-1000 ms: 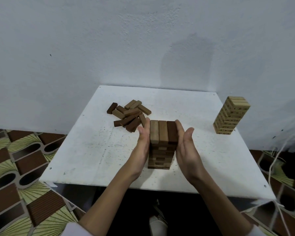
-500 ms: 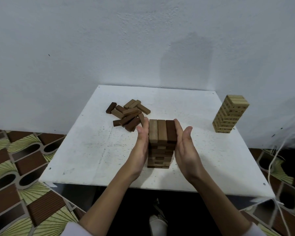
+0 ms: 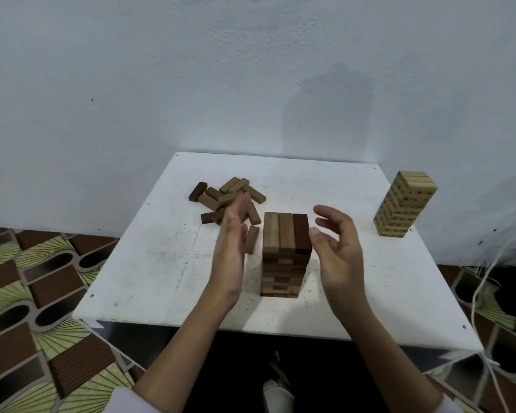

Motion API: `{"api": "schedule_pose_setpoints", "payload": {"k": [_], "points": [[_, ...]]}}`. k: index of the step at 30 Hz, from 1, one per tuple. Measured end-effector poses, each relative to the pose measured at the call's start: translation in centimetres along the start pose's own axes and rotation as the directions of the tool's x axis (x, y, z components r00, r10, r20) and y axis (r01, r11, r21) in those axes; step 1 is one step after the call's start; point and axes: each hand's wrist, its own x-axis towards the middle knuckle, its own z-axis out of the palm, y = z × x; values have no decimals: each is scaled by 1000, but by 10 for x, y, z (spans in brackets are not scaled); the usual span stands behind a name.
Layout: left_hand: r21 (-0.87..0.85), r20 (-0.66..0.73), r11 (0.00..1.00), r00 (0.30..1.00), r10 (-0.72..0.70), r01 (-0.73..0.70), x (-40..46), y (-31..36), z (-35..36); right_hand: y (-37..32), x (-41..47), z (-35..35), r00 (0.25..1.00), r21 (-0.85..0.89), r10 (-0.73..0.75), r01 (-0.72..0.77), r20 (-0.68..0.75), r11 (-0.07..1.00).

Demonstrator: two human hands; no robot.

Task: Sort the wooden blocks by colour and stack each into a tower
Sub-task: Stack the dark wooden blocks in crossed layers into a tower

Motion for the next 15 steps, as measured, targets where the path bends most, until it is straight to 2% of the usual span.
{"api": "schedule_pose_setpoints", "payload": {"k": [2,5,9,11,13,15], "points": [[52,-149,996,985,82,-75,5,5,-8,-11,1,4,993,-21,-98,96,-62,995],[87,-293,991,948,125,-104,9,12,-23,-31,3,15,961,-50,-267,264,-73,963],[193,-336,977,930,149,-87,19,7,-52,-63,-2,52,924,65,-380,377,40,924],[281,-322,958,935,146,-53,26,-2,-62,-67,-7,78,920,40,-357,355,164,934],[381,-285,925,952,107,10,33,-13,-74,-60,-12,105,914,-53,-256,286,314,957],[458,-214,888,975,62,44,39,-23,-84,-41,-12,130,903,-151,-165,241,397,959]]}}
